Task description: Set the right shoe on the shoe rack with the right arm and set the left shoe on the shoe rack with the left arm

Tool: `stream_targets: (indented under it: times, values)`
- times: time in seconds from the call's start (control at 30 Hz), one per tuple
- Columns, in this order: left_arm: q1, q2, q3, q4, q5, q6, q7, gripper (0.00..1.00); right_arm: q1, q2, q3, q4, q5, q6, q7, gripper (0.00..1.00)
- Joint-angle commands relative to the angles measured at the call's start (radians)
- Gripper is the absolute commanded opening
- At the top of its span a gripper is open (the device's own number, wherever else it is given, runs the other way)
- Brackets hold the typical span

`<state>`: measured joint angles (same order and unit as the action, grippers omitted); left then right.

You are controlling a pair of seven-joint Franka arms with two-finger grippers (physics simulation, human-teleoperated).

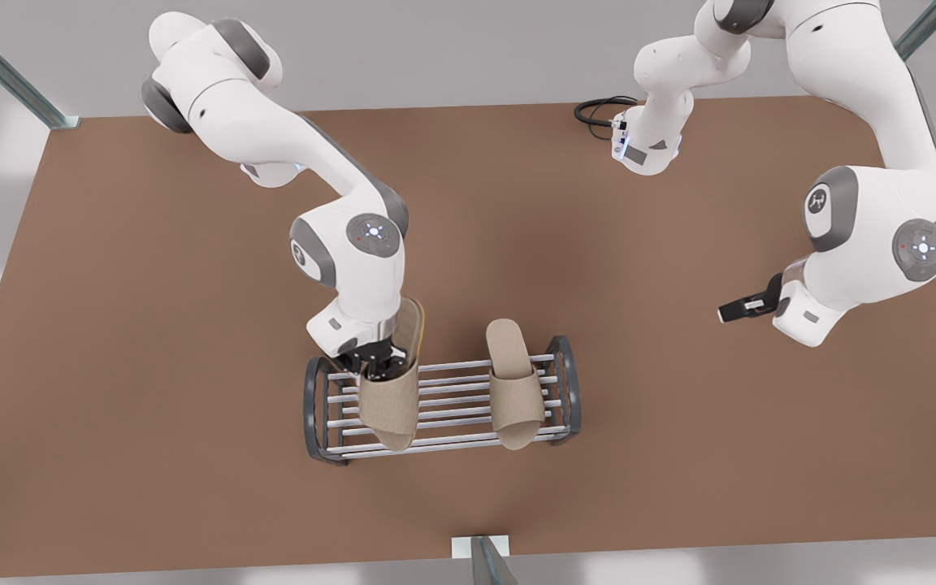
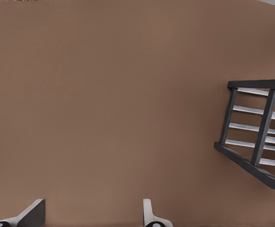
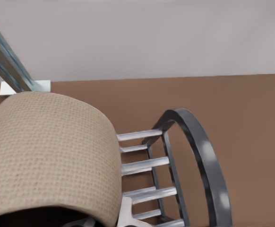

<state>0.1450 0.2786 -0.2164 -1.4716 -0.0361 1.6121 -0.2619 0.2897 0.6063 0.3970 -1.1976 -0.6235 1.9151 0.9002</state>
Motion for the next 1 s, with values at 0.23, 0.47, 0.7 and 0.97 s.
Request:
stream_targets:
  times: [0.23, 0.47, 0.7, 0.97]
  values:
    - [0.002, 0.001, 0.002, 0.004, 0.007, 0.006, 0.162, 1.00, -0.014, -0.005, -0.001, -0.123, -0.018, 0.144, 0.468, 0.21]
    - [0.001, 0.002, 0.000, 0.004, 0.041, 0.006, 0.162, 1.00, -0.014, -0.003, -0.035, -0.267, -0.061, 0.366, 0.505, 0.21]
    - [0.001, 0.001, 0.000, 0.004, 0.041, 0.006, 0.162, 1.00, -0.018, -0.002, -0.047, -0.300, -0.074, 0.423, 0.505, 1.00]
    - [-0.001, 0.002, 0.000, 0.001, 0.041, 0.006, 0.162, 1.00, -0.017, -0.019, -0.046, -0.300, -0.073, 0.410, 0.505, 1.00]
